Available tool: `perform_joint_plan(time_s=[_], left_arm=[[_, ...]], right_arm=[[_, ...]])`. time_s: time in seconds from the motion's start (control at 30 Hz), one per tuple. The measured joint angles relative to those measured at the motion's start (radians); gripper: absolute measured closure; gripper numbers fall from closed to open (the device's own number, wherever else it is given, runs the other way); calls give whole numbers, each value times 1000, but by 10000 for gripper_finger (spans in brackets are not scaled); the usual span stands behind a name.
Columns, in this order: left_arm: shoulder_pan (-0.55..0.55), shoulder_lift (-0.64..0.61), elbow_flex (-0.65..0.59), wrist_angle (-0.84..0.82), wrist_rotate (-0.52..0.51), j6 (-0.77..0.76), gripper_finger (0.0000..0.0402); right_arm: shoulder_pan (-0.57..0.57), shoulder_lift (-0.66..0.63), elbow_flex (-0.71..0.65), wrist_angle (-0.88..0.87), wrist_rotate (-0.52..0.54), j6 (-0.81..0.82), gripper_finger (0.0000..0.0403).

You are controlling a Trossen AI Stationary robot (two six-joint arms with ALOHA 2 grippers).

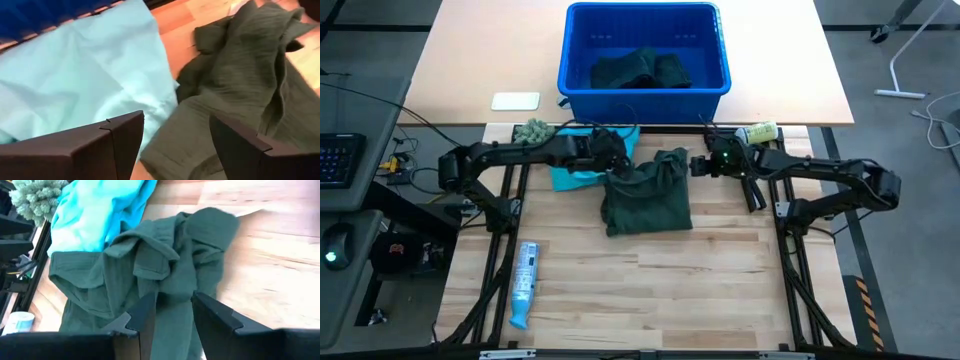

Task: Fold laundry
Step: Fold the green polo shirt from the blue laundry bin

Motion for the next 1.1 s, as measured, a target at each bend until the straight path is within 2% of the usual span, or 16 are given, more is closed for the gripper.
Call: perform_joint_plan(time_s=[0.1,0.2,0.27,0.33,0.37,0.4,0.53,0.6,0.83,0.93,1.1], left_arm=[[0,0,10,-29,22,1,195],[-22,6,10,-32,103,-18,212],[-73,19,10,-24,108,-17,255],[-137,44,10,-4,108,-27,325],[-169,58,9,27,106,-37,361],[-203,74,10,66,94,-63,380],[-315,173,11,266,60,-177,397],[-355,234,10,311,39,-243,399],[-404,364,9,226,-78,-439,401],[-404,370,9,191,-115,-449,401],[-404,391,10,160,-161,-429,401]], right_arm=[[-14,-29,0,-23,-13,-11,289],[-17,-44,0,-28,-125,-80,299],[14,-45,0,-64,-176,-89,335],[69,-45,-2,-111,-178,-93,382],[103,-43,-2,-124,-163,-85,390],[134,-38,-2,-126,-145,-62,392],[249,17,-2,-47,-79,43,401],[284,70,-2,-19,-48,99,402],[294,246,-2,102,9,229,403],[272,301,-1,194,-2,237,403],[278,409,-1,220,-5,304,403]])
